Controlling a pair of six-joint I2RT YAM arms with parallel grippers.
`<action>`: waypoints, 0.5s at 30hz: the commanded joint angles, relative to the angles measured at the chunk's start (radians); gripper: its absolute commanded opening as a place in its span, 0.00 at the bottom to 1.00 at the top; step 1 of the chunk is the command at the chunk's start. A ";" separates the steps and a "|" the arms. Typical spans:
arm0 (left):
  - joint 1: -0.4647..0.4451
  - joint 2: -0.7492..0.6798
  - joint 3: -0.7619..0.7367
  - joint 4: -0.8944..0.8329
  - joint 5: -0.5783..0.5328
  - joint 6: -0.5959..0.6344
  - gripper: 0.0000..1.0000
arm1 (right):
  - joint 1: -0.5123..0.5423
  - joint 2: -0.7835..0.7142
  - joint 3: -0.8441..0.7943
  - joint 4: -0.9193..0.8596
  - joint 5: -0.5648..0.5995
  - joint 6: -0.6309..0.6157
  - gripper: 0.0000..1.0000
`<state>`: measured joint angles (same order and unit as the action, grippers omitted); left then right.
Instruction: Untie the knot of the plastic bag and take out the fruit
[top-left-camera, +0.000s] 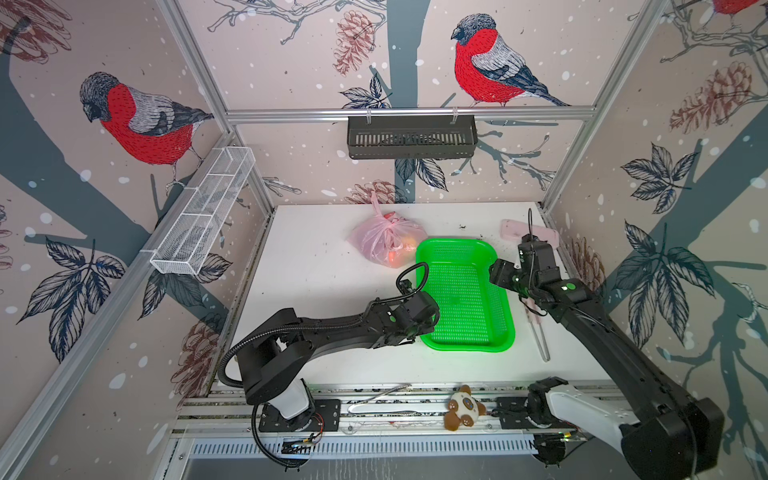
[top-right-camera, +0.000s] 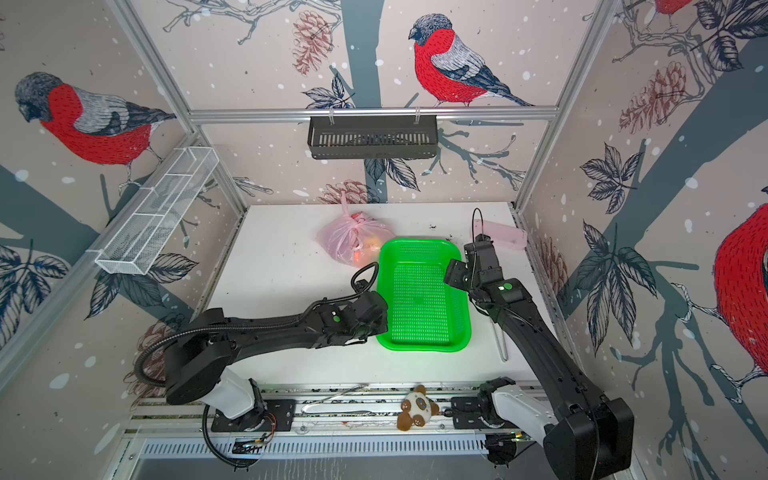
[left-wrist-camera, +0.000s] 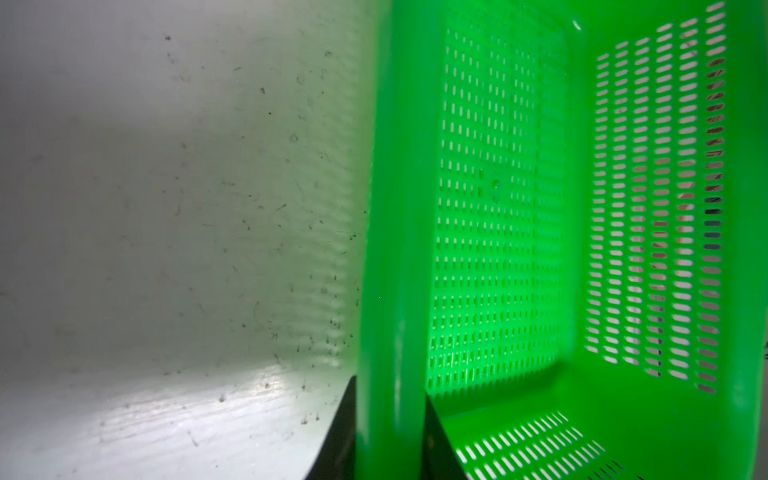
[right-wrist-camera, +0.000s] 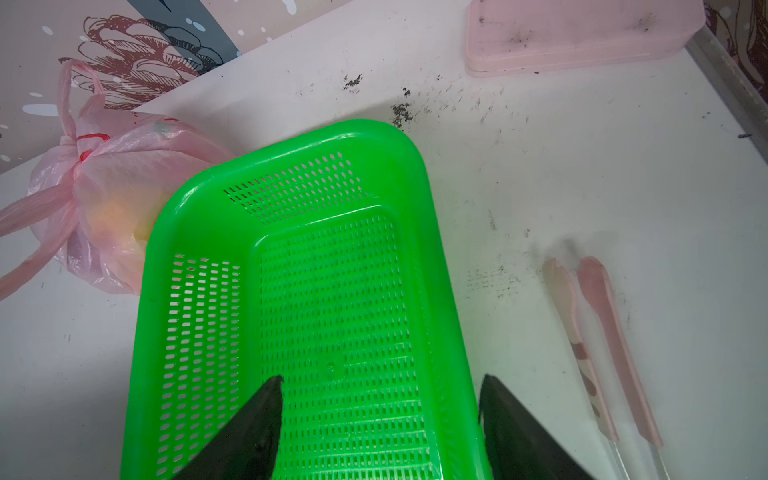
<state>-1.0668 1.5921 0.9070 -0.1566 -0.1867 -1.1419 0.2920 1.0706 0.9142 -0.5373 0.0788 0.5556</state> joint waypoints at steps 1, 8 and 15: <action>-0.008 -0.006 -0.029 0.003 -0.029 -0.073 0.19 | 0.007 -0.006 -0.004 0.040 -0.002 0.018 0.75; -0.013 -0.008 -0.012 -0.007 -0.027 -0.050 0.42 | 0.032 0.002 -0.005 0.058 0.003 0.035 0.76; -0.009 -0.024 0.142 -0.235 -0.153 0.009 0.74 | 0.096 0.020 0.007 0.076 0.037 0.069 0.76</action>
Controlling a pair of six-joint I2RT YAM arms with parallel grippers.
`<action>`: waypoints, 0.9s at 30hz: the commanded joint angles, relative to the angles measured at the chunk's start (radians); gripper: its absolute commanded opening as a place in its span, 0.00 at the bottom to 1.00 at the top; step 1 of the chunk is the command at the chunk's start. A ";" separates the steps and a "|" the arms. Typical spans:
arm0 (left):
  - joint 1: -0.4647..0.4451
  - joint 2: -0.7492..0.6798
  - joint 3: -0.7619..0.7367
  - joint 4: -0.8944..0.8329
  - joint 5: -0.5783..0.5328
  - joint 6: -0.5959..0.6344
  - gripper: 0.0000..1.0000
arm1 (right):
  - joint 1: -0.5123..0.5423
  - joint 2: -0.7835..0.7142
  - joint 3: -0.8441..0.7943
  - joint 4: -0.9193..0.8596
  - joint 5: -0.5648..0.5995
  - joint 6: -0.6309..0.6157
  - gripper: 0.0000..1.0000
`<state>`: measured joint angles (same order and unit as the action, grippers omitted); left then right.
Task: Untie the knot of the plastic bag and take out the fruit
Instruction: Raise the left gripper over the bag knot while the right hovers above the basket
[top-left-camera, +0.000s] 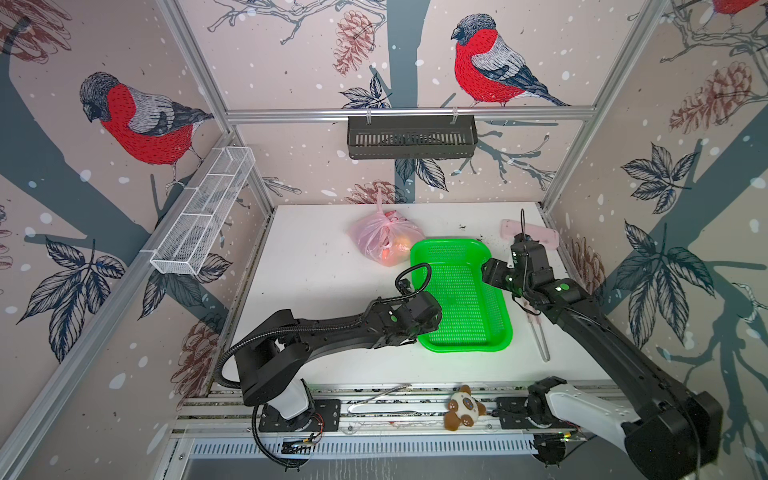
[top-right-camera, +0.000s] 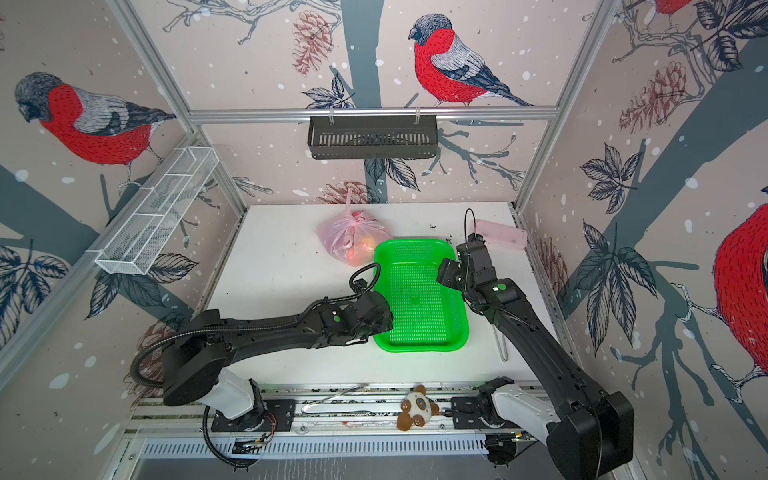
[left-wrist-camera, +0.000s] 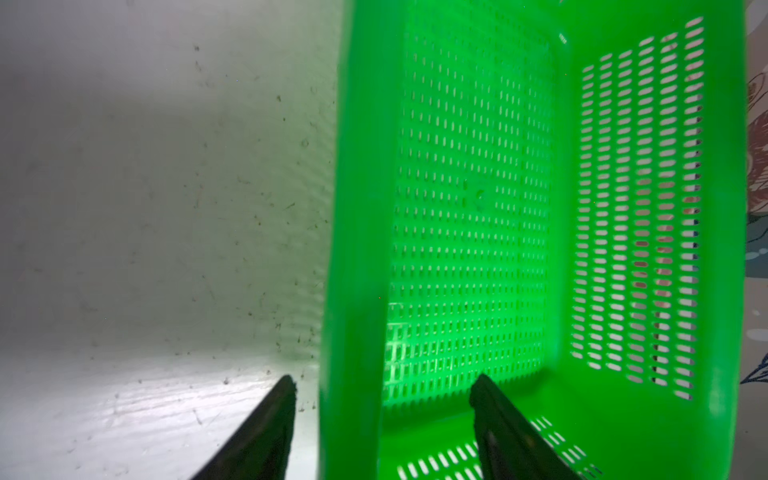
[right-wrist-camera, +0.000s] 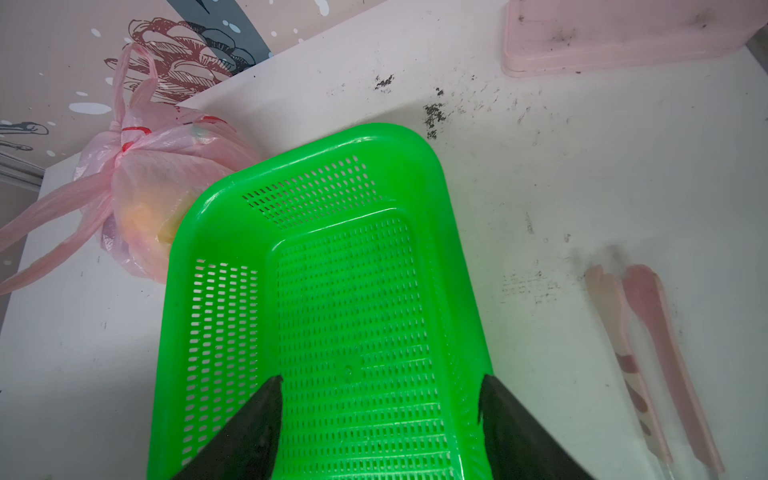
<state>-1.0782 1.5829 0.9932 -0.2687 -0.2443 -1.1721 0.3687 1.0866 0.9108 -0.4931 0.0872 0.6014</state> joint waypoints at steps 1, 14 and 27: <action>0.006 -0.023 0.086 -0.159 -0.125 0.057 0.77 | 0.034 0.008 0.016 0.031 0.040 0.028 0.76; 0.397 -0.160 0.263 -0.178 -0.123 0.494 0.96 | 0.169 -0.027 -0.007 0.102 0.167 0.042 0.76; 0.702 0.221 0.487 0.099 0.091 0.733 0.96 | 0.193 -0.004 -0.059 0.209 0.160 0.052 0.74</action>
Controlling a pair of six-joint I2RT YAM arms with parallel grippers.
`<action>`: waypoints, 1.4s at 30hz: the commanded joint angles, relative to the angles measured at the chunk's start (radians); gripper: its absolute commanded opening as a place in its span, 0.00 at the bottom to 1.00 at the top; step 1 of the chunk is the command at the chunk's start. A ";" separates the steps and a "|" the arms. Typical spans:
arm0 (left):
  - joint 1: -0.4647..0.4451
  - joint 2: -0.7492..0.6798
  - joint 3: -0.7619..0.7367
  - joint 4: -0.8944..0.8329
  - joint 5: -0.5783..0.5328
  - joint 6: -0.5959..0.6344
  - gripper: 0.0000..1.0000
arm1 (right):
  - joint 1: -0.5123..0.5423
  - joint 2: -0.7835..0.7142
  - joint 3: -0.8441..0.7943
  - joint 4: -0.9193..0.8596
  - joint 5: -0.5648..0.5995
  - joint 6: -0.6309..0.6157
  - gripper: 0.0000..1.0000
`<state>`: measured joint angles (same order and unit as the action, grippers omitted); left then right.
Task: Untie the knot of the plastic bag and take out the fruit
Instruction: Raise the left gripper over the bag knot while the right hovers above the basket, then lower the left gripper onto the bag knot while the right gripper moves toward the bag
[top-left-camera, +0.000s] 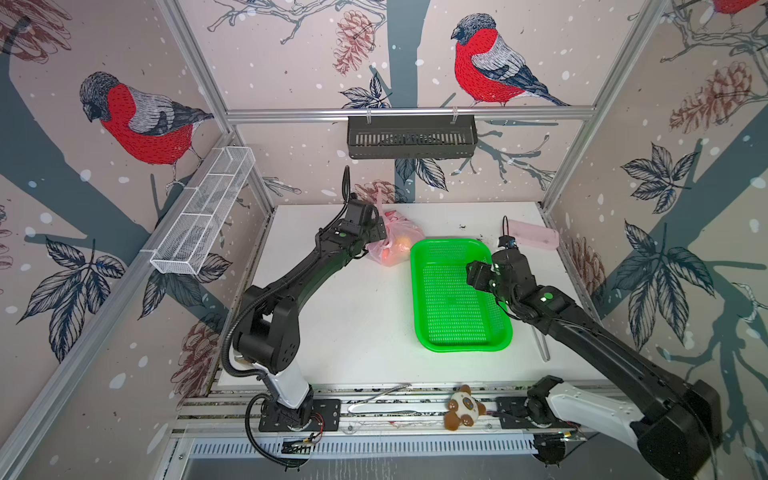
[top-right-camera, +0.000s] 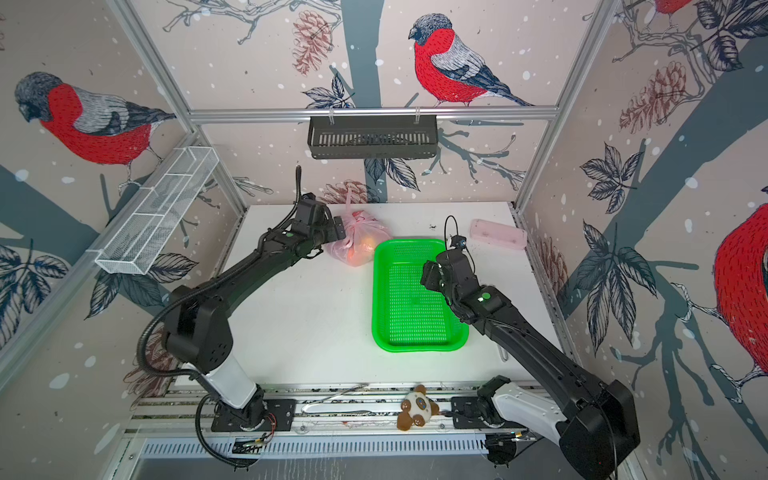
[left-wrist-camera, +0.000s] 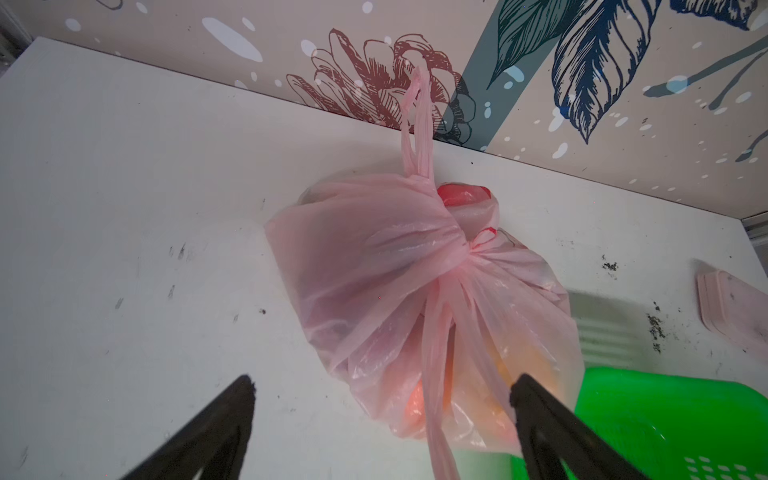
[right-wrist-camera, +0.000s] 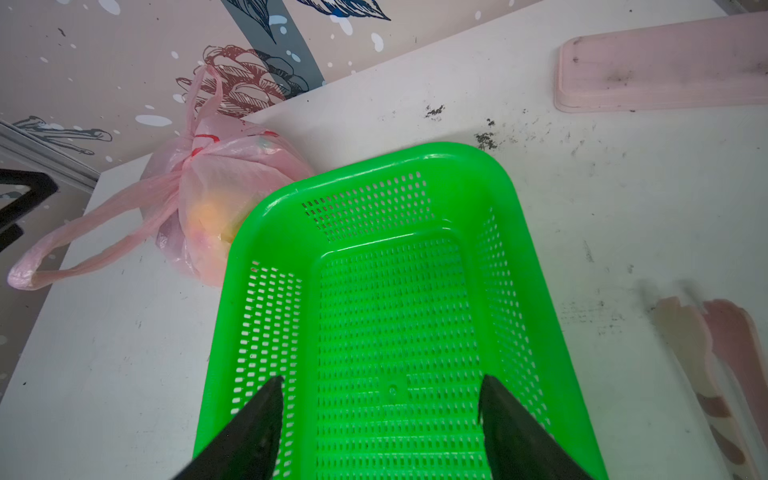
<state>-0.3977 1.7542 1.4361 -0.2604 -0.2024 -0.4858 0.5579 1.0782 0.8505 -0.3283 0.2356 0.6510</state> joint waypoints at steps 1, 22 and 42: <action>0.030 0.081 0.065 0.107 0.060 0.047 0.96 | 0.006 0.007 -0.001 0.046 0.011 0.001 0.74; 0.075 0.397 0.269 0.105 0.238 -0.014 0.57 | -0.010 0.125 0.023 0.058 -0.003 -0.014 0.65; 0.088 -0.117 -0.419 0.372 0.157 -0.187 0.14 | 0.089 0.138 0.030 0.081 -0.003 -0.002 0.54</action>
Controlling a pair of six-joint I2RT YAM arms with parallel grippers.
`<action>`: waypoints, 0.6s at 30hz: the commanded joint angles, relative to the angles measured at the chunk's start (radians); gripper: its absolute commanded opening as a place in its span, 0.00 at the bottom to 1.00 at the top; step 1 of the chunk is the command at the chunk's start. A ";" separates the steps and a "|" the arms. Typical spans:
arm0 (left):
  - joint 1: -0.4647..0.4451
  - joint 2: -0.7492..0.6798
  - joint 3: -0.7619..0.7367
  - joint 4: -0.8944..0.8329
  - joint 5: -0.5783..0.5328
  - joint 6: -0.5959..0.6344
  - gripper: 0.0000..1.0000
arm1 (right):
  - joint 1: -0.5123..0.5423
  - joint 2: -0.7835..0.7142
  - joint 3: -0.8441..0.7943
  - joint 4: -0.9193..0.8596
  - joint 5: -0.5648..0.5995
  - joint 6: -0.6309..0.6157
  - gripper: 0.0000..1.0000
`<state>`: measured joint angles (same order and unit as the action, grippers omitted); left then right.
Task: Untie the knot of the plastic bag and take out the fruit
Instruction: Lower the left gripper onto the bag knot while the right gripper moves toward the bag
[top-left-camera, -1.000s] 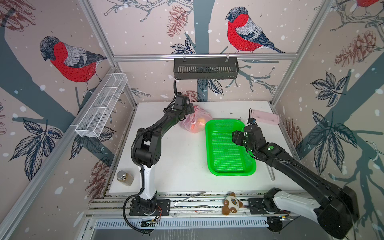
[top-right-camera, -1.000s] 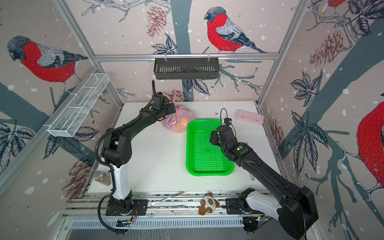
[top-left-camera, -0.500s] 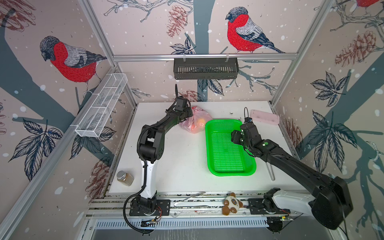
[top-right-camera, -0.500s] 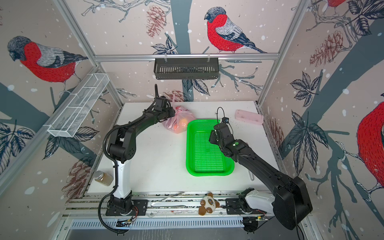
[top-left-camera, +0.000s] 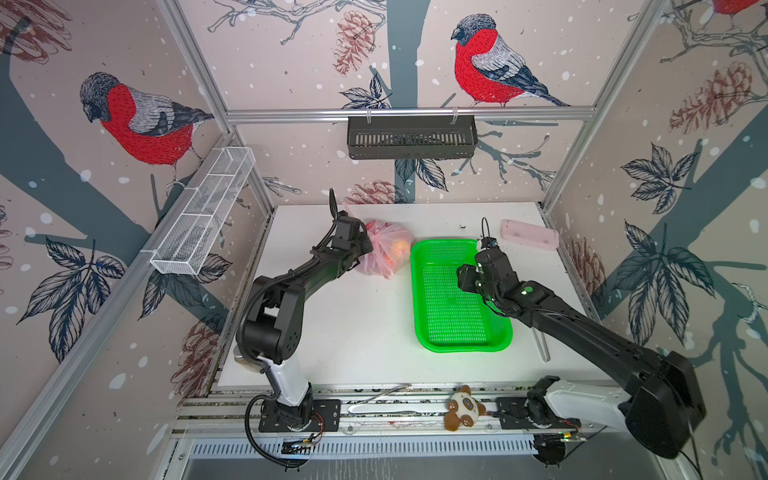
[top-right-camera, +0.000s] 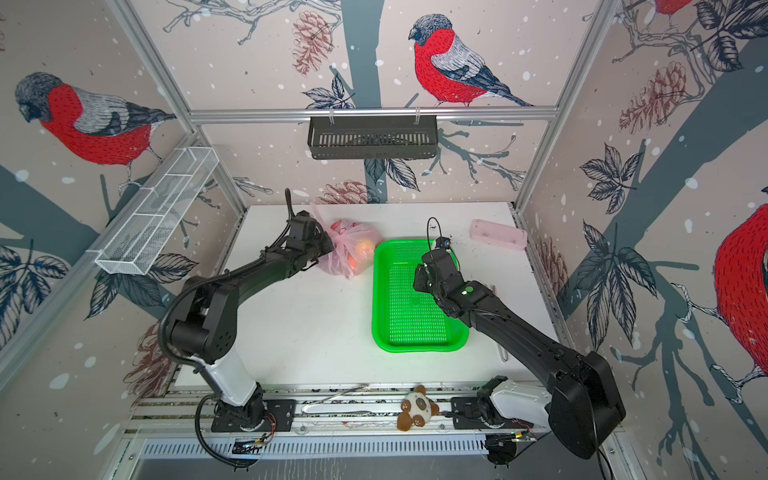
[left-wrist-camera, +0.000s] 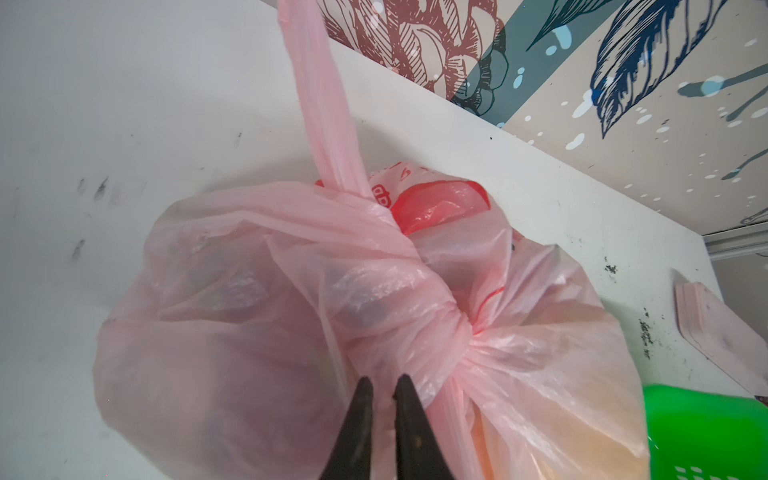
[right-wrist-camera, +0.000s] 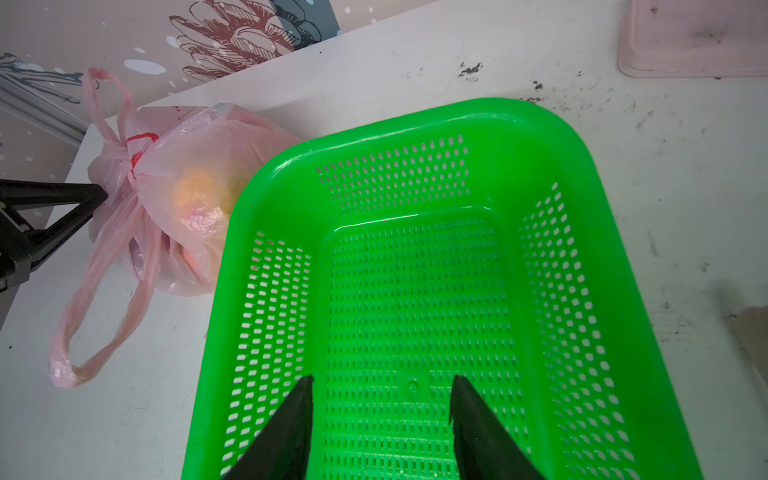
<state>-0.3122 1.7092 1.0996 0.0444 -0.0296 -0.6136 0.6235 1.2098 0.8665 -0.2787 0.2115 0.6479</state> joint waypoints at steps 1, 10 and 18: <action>0.002 -0.109 -0.129 0.070 -0.010 -0.067 0.14 | 0.036 0.016 0.019 0.033 0.025 0.001 0.54; 0.004 -0.497 -0.472 -0.010 -0.032 -0.110 0.16 | 0.193 0.160 0.132 0.044 0.074 -0.025 0.54; 0.003 -0.573 -0.458 -0.010 -0.010 -0.012 0.53 | 0.215 0.288 0.260 0.077 0.052 -0.075 0.56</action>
<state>-0.3115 1.1183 0.6014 0.0196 -0.0360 -0.6724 0.8349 1.4689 1.0821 -0.2363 0.2584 0.6174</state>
